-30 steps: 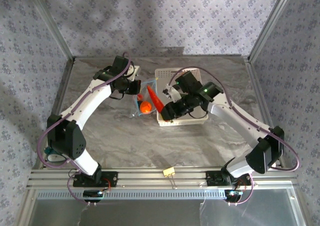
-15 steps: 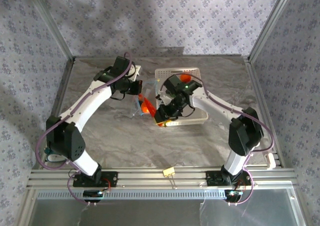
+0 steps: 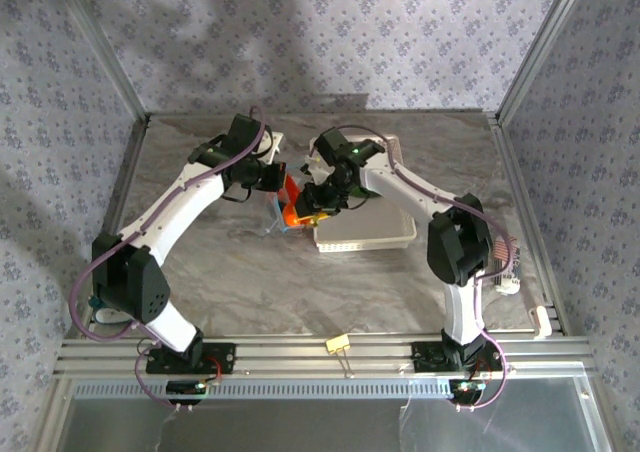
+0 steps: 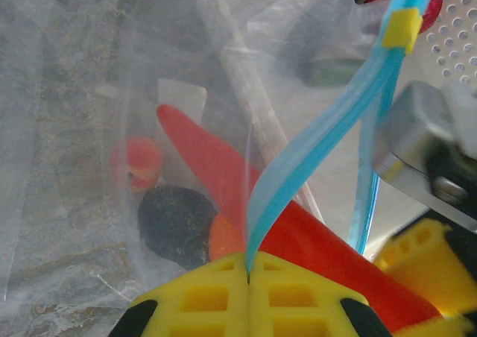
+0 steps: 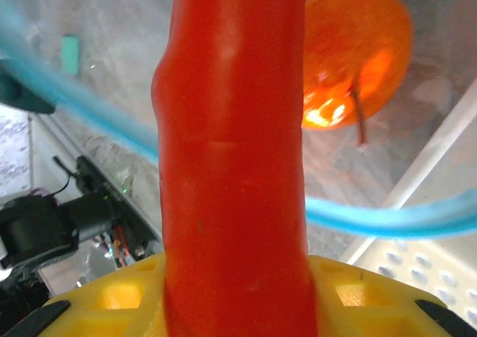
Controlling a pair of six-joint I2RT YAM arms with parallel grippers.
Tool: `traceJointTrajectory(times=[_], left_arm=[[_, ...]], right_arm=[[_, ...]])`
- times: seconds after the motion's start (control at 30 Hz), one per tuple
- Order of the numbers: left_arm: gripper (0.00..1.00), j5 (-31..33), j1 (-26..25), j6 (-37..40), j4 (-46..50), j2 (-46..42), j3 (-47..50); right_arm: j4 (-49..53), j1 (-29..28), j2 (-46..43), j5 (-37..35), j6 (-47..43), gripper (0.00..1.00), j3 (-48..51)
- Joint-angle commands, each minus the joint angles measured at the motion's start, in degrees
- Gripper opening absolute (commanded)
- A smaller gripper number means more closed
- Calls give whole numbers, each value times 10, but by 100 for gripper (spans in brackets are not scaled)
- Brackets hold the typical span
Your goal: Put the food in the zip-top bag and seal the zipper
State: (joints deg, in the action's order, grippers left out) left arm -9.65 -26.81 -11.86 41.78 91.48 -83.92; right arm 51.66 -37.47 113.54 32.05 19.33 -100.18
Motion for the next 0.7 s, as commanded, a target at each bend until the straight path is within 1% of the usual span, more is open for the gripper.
traceJointTrajectory(times=[0.0,0.1,0.2,0.3,0.5,0.6,0.67], left_arm=[[0,-7,-5,2,-1,-20,-2],[0,-11,-5,2,2,-18,-4],[0,-15,-5,3,4,-18,-5],[0,-17,-5,3,6,-18,-7],[0,-16,-5,5,10,-17,-8],[0,-15,-5,6,12,-17,-9],[0,-14,-5,6,13,-16,-11]], right_arm=[[-2,-4,19,-45,21,27,-36],[-13,-8,30,-81,31,27,-46],[-27,-13,35,-100,41,29,-50],[-34,-15,40,-113,47,35,-54],[-26,-20,33,-136,46,55,-58],[-23,-18,17,-154,43,59,-54],[-20,-18,3,-167,39,59,-50]])
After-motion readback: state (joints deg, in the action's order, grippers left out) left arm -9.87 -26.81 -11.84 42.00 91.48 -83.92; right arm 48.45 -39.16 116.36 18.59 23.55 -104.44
